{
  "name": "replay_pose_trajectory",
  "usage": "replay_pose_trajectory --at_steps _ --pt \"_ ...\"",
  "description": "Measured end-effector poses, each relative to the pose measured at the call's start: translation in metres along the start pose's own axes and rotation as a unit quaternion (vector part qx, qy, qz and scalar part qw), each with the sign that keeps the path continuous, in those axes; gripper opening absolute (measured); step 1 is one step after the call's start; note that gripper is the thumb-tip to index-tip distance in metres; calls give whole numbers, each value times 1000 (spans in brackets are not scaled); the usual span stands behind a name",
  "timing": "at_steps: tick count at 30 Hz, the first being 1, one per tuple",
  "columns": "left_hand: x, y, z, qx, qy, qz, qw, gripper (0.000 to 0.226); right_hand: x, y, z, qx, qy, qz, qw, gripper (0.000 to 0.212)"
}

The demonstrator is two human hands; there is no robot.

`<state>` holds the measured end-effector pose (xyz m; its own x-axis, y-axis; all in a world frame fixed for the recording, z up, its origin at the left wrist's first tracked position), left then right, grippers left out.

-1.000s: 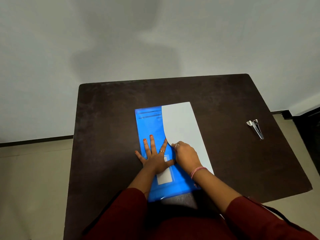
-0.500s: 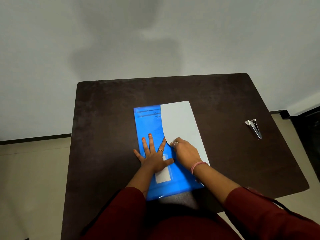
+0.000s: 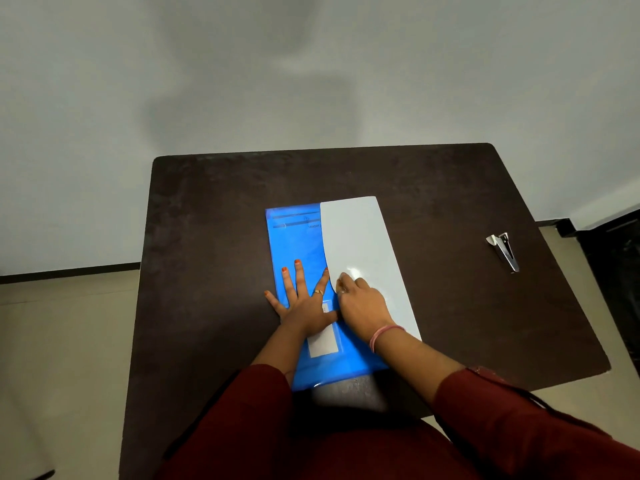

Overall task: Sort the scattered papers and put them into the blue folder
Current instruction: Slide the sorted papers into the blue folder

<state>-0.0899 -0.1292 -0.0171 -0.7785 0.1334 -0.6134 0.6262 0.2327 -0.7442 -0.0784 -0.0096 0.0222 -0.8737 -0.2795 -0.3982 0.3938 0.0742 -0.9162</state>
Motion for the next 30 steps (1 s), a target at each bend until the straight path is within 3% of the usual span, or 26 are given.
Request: replay_pose_trajectory --at_steps 3,13,18,30 --pt "-1 -2 1 -2 3 -2 1000 90 3 -1 -6 10 6 5 1000 41" --pt "-3 0 5 -11 35 -26 999 86 -21 38 -17 153 -7 96 984 82" --pt "-5 7 7 21 56 -37 998 61 -25 54 -6 135 4 67 989 83" --pt "-14 11 0 37 36 -66 997 64 -48 69 -17 146 -56 29 987 89"
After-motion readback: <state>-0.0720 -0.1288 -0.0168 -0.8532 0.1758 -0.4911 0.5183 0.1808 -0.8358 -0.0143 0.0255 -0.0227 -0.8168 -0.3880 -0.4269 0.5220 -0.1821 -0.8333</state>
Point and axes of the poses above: each hand's wrist, its own x-axis towards the middle knuckle, its own y-axis out of the palm, z = x × y, the point moved 1 cm from there along x, towards the middle knuckle, and after that the axes turned 5 degrees about -y, right-handed, at the moved point
